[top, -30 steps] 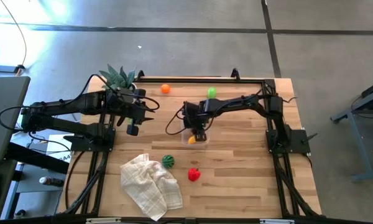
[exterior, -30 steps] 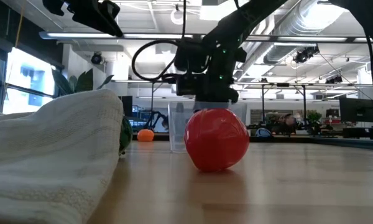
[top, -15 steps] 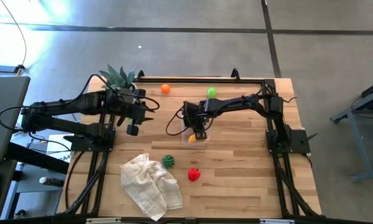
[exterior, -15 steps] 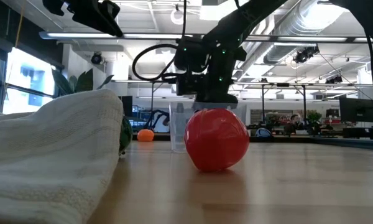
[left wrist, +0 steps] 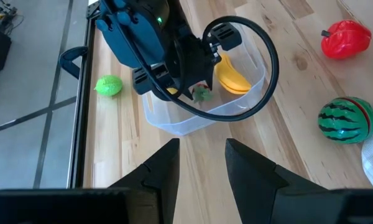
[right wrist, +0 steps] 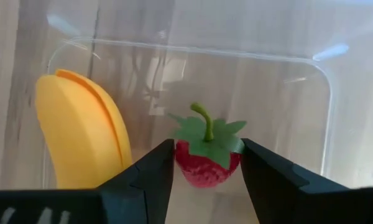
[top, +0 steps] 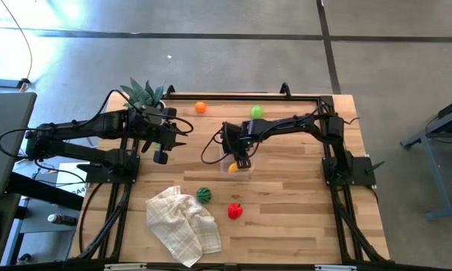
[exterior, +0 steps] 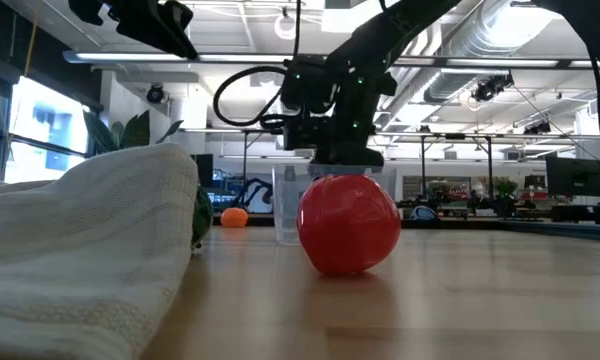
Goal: Pick and placing Produce into tupperware
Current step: Put the red strawberry into the transparent bin, then put the green melon into the transparent bin
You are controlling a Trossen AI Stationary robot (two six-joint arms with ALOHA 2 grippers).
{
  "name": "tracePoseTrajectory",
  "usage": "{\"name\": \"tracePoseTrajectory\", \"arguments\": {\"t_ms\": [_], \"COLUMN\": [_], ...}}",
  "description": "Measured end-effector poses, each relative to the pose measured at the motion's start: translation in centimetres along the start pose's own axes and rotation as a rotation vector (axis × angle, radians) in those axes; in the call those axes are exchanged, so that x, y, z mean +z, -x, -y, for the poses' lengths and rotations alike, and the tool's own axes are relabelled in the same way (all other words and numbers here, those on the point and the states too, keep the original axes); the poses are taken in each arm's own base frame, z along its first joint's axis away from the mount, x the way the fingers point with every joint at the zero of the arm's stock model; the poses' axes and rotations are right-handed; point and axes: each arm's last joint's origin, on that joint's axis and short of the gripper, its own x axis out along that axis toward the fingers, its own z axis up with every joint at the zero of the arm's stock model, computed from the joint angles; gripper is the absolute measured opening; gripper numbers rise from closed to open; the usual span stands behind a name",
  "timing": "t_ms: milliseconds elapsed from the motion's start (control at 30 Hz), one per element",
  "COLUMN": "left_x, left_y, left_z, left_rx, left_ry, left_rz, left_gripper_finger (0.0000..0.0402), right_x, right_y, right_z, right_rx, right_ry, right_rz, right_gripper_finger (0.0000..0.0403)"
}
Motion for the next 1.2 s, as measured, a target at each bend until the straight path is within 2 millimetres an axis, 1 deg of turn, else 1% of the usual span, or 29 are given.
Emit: {"name": "tracePoseTrajectory", "arguments": {"t_ms": [100,200,400,567,733,867,1000,1133,1200], "left_x": [0.0,0.0,0.0,0.0,0.0,0.0,0.0,0.0,0.0], "left_y": [0.0,0.0,0.0,0.0,0.0,0.0,0.0,0.0,0.0], "left_z": [0.0,0.0,0.0,0.0,0.0,0.0,0.0,0.0,0.0], "left_rx": [0.0,0.0,0.0,0.0,0.0,0.0,0.0,0.0,0.0], "left_ry": [0.0,0.0,0.0,0.0,0.0,0.0,0.0,0.0,0.0], "left_rz": [0.0,0.0,0.0,0.0,0.001,0.0,0.0,0.0,0.0], "left_gripper_finger": [0.0117,0.0117,0.0117,0.0117,0.0117,0.0117,0.0117,0.0117,0.0117], "right_x": [0.6,1.5,3.2,3.4,2.8,2.1,1.2,0.0,-0.8], "right_y": [0.6,1.7,4.5,6.5,7.9,9.2,11.4,13.8,14.9], "right_z": [0.2,0.4,0.9,1.4,2.6,4.0,5.4,7.1,8.1], "right_rx": [-0.005,-0.011,-0.017,-0.001,0.01,-0.009,-0.05,-0.156,-0.216], "right_ry": [0.007,0.014,0.021,0.002,-0.083,-0.189,-0.271,-0.384,-0.471], "right_rz": [0.014,0.028,0.043,-0.008,-0.065,-0.054,-0.009,0.017,0.024], "right_gripper_finger": [0.0174,0.0174,0.0174,0.0174,0.0174,0.0174,0.0174,0.0174,0.0174]}}
